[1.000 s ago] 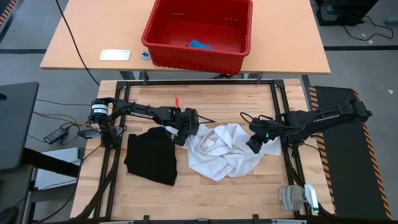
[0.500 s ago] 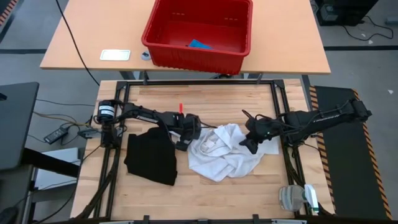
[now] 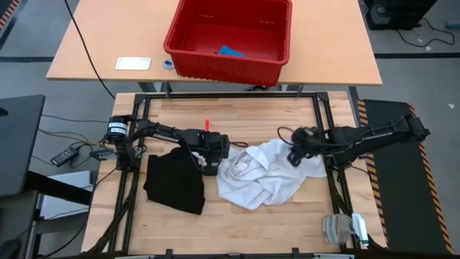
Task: Fold laundry
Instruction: Fold the white shirt
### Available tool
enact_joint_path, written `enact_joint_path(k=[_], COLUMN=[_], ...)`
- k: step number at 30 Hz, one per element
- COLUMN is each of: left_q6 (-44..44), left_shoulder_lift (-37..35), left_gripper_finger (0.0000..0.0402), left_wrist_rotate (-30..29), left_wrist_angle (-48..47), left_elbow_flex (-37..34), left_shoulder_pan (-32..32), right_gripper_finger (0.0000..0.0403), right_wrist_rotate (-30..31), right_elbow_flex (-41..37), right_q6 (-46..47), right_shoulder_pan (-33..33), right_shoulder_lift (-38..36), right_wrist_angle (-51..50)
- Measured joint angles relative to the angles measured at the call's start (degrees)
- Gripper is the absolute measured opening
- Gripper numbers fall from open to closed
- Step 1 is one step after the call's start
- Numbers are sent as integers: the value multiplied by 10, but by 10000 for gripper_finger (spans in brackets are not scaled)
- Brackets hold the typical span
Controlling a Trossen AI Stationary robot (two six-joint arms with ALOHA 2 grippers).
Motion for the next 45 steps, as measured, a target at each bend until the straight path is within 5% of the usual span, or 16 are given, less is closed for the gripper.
enact_joint_path(k=[4,9,15,24,39,45], left_q6=[-27,-51,-99,-105,-85,-85], left_shoulder_lift=[0,-3,-12,-17,-28,-28], left_gripper_finger=[1,1,0,0,0,0], left_wrist_rotate=[0,-1,-17,-58,-192,-192], left_wrist_angle=[-24,-17,-43,-67,-70,-71], left_elbow_flex=[0,0,0,0,0,0], left_shoulder_pan=[0,1,2,-14,-39,-37], right_gripper_finger=[151,151,151,151,138,132], right_wrist_rotate=[12,35,-47,-67,-22,-20], right_elbow_flex=[14,24,17,-21,-21,-21], right_q6=[82,-50,-287,-478,-522,-565], right_shoulder_pan=[-15,-14,-12,-13,-24,-24], right_shoulder_lift=[-2,-2,10,88,202,230], right_wrist_angle=[-28,32,153,250,253,256])
